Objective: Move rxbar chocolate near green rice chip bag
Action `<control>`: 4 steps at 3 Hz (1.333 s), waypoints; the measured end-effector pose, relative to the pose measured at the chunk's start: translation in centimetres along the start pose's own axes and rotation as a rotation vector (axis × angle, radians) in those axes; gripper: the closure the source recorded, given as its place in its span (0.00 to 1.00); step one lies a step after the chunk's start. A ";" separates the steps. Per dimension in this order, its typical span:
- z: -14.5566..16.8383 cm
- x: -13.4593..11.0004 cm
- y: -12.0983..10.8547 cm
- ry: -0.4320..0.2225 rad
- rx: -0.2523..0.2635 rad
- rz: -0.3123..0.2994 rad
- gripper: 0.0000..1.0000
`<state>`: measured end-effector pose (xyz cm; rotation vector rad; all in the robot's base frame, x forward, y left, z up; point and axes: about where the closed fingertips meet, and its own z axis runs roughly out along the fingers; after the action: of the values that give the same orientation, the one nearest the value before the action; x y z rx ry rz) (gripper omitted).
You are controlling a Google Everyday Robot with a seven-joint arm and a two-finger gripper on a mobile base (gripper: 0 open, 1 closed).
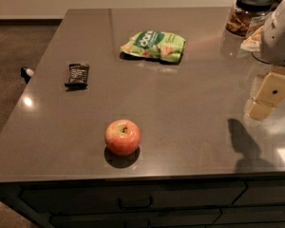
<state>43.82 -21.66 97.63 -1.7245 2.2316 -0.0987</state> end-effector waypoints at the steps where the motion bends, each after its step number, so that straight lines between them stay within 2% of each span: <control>1: -0.1 -0.1 -0.1 -0.006 0.002 0.003 0.00; 2: 0.5 -2.5 -0.8 -0.058 -0.023 0.007 0.00; 4: 4.2 -12.5 -3.6 -0.179 -0.061 0.007 0.00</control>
Offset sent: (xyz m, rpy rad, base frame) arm 0.0354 0.0597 0.0003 0.1569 0.0475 0.0355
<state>51.16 -10.17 97.14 -1.6850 2.1304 0.1214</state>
